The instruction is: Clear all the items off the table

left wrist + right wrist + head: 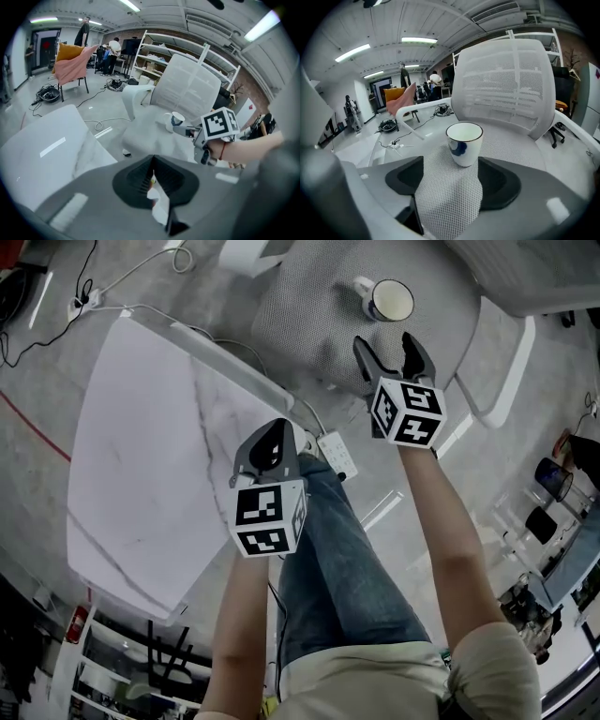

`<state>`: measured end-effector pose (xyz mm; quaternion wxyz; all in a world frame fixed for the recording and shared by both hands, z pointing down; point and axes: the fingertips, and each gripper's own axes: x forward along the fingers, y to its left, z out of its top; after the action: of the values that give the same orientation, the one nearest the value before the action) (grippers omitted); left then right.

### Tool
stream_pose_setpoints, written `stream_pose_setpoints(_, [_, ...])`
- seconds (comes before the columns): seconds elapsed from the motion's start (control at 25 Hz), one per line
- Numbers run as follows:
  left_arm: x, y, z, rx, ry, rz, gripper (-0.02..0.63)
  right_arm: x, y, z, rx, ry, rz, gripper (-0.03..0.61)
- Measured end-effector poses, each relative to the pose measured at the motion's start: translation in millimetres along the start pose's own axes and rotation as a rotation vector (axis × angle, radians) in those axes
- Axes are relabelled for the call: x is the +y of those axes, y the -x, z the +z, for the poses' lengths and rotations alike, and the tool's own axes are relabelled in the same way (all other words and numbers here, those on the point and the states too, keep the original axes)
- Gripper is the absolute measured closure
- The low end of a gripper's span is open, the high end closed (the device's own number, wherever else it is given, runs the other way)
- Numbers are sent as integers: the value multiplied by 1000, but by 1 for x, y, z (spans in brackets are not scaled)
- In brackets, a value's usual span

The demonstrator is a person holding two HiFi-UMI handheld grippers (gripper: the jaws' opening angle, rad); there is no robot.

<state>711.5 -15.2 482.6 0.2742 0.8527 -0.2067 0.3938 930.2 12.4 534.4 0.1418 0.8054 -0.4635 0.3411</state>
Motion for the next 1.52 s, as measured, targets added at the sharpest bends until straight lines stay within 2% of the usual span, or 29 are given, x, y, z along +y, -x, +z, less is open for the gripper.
stream_pose_setpoints(0.08, [2, 11, -6, -6, -2, 6, 604, 11, 18, 1, -16, -17, 8, 261])
stream_pose_setpoints(0.24, [8, 33, -23, -15, -1, 18, 604, 37, 54, 3, -53, -29, 25, 340])
stream_pose_setpoints(0.36, [11, 48, -34, -24, -2, 28, 604, 52, 77, 2, -71, -43, 14, 451])
stream_pose_setpoints(0.44, [11, 57, -39, -36, -3, 33, 604, 59, 93, 2, -76, -47, -4, 568])
stream_pose_setpoints(0.68, [14, 92, -59, -69, 4, 47, 604, 94, 132, -5, -92, -19, 17, 580])
stream_pose_setpoints(1.12, [19, 157, -91, -127, 14, 67, 604, 167, 199, -5, -122, 98, 138, 580])
stream_pose_setpoints(1.52, [17, 231, -129, -206, 27, 99, 604, 233, 278, -45, -108, 142, 274, 580])
